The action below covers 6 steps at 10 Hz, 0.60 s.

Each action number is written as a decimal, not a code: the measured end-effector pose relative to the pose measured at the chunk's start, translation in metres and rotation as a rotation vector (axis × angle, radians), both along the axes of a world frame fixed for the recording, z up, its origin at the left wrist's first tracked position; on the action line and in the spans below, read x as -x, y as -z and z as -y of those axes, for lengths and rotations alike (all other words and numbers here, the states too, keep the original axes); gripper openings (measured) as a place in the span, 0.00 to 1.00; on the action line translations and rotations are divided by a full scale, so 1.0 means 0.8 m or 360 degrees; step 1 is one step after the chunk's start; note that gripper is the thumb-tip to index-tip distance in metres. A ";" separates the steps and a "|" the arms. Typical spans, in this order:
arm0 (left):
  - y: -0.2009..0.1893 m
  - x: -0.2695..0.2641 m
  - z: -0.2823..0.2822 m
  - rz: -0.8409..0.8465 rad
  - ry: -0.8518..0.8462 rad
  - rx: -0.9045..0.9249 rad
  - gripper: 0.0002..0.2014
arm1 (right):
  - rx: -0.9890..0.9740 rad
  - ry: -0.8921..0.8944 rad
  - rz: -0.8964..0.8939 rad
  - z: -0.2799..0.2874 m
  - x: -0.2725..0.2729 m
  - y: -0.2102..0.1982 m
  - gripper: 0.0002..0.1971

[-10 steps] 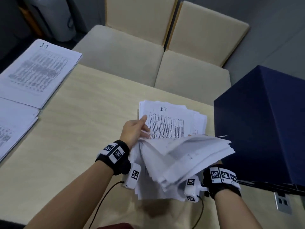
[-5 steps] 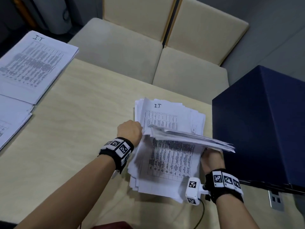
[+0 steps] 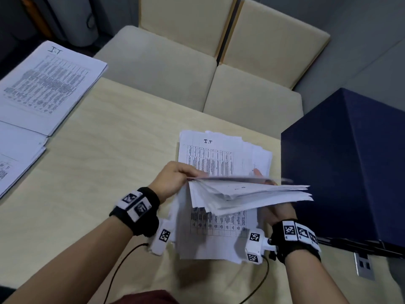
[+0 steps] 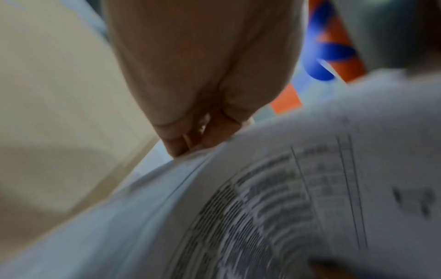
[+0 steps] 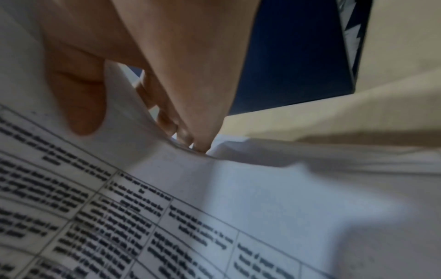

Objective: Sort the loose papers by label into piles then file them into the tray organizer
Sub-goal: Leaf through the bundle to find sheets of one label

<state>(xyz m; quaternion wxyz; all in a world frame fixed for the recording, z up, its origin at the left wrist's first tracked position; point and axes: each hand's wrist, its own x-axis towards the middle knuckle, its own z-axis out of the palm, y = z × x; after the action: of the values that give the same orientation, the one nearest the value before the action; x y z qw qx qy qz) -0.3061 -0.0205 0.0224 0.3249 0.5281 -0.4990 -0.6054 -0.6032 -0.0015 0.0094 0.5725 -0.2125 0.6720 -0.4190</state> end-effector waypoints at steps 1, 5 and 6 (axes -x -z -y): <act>0.015 -0.005 0.016 0.0332 -0.0455 -0.0044 0.17 | -0.0184 0.0360 -0.0022 -0.006 0.021 0.018 0.09; 0.036 -0.007 0.041 0.1676 0.0162 0.0511 0.19 | 0.0186 0.0217 0.0386 -0.009 -0.030 -0.031 0.17; 0.034 -0.014 0.038 0.1064 0.0011 0.0704 0.11 | 0.0091 0.0208 0.0472 -0.004 -0.039 -0.036 0.09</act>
<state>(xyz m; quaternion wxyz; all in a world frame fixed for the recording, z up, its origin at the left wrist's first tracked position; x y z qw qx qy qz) -0.2949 -0.0508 -0.0049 0.2485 0.6117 -0.6973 -0.2791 -0.5717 0.0014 0.0382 0.6307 -0.1204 0.5802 -0.5011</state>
